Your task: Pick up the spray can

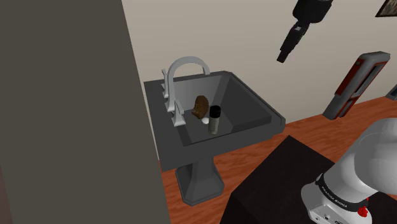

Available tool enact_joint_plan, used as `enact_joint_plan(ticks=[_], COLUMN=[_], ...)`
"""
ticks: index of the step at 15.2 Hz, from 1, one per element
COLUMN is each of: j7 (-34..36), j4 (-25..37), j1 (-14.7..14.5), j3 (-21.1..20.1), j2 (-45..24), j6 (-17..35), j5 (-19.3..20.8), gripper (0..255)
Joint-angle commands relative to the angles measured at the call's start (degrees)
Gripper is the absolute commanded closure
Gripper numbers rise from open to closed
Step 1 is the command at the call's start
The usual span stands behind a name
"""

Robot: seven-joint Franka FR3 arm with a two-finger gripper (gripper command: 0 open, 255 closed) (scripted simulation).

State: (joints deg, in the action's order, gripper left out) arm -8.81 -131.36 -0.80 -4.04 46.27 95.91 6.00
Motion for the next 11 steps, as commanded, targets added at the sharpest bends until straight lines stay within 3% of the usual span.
enact_joint_plan(ticks=[1,11], j7=[0.0,-4.0], j4=[0.0,-5.0], j1=[0.0,-0.2], j3=[0.0,3.5], j2=[0.0,-14.4], j6=[0.0,16.5], j5=[0.0,0.2], gripper=[0,0])
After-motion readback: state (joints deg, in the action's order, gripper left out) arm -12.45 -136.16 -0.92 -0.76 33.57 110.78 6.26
